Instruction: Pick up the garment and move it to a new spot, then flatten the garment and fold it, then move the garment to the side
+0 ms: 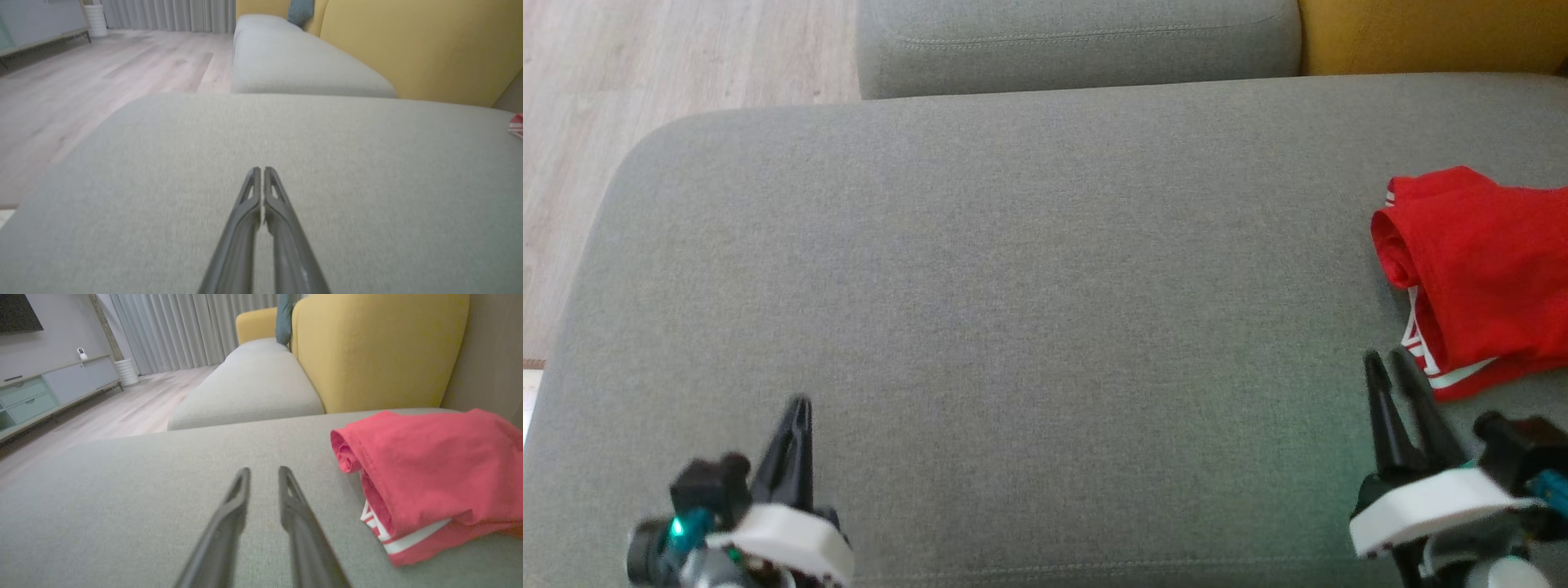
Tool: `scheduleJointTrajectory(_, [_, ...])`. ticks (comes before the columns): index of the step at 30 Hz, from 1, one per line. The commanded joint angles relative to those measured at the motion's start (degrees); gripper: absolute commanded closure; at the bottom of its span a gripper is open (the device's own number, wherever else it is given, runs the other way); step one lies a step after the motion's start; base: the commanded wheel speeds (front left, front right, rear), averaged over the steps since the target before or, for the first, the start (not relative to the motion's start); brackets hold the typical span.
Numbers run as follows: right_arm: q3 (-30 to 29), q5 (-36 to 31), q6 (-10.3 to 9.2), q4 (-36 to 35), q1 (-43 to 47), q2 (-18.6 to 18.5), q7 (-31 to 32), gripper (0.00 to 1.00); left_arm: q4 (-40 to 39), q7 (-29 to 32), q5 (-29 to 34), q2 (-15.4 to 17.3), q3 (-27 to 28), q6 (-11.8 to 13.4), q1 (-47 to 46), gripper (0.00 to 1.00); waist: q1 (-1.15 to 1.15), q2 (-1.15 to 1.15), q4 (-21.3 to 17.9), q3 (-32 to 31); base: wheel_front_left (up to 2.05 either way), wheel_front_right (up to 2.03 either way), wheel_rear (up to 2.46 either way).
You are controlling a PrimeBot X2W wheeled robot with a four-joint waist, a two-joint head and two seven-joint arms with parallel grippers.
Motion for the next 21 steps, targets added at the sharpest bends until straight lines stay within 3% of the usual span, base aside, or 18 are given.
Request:
scheduleJointTrajectory(1, [0.04, 0.22, 0.00, 0.06, 0.03, 0.00, -0.05, 1.00, 0.08, 0.06, -0.22, -0.04, 0.08, -0.03, -0.02, 1.00, 0.00, 0.00, 0.00, -0.01, 0.00, 0.00, 0.00])
scheduleJointTrajectory(21, [0.31, 14.97, 0.03, 2.94, -2.17, -0.87, -0.23, 1.00, 0.46, 3.23, -13.63, -0.85, 2.66, -1.54, -1.56, 1.00, 0.00, 0.00, 0.04, -0.33, 0.00, 0.00, 0.00])
